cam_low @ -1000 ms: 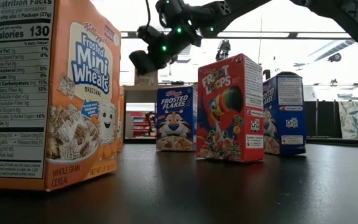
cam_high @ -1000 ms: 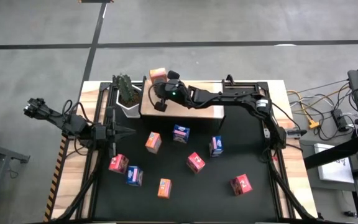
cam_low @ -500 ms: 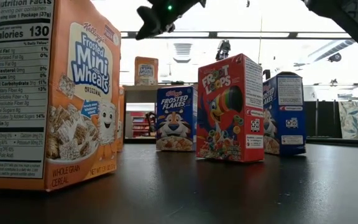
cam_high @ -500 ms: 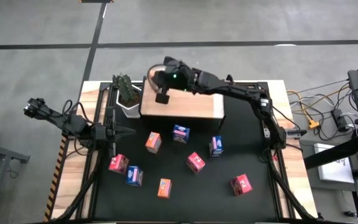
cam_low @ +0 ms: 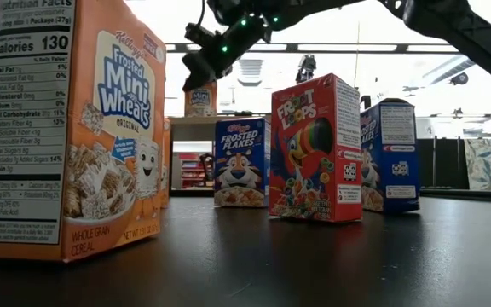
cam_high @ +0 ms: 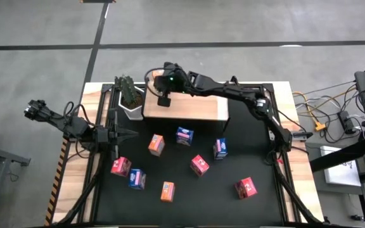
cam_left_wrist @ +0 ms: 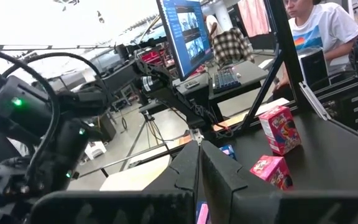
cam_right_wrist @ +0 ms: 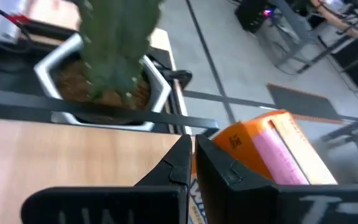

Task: Stack cereal on shelf
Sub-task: Put the top right orange cereal box on the shelf

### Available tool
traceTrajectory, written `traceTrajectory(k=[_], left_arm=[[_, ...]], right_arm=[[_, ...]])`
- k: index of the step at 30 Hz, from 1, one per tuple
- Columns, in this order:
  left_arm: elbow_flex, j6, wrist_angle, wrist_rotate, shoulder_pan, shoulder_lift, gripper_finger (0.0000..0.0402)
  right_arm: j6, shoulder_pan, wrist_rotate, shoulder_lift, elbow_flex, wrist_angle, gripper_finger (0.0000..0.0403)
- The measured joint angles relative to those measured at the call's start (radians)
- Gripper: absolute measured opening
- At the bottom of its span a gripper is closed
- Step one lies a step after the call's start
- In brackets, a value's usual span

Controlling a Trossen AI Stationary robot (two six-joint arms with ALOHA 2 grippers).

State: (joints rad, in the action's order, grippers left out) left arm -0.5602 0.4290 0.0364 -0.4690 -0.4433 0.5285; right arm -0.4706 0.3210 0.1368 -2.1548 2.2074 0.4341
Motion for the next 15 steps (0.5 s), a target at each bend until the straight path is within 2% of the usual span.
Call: traceTrajectory(k=[15], left_arm=[[0.0, 0.0, 0.0, 0.0, 0.0, 0.0, 0.0]], right_arm=[[0.007, 0.0, 0.023, -0.009, 0.0, -0.027, 0.0012]])
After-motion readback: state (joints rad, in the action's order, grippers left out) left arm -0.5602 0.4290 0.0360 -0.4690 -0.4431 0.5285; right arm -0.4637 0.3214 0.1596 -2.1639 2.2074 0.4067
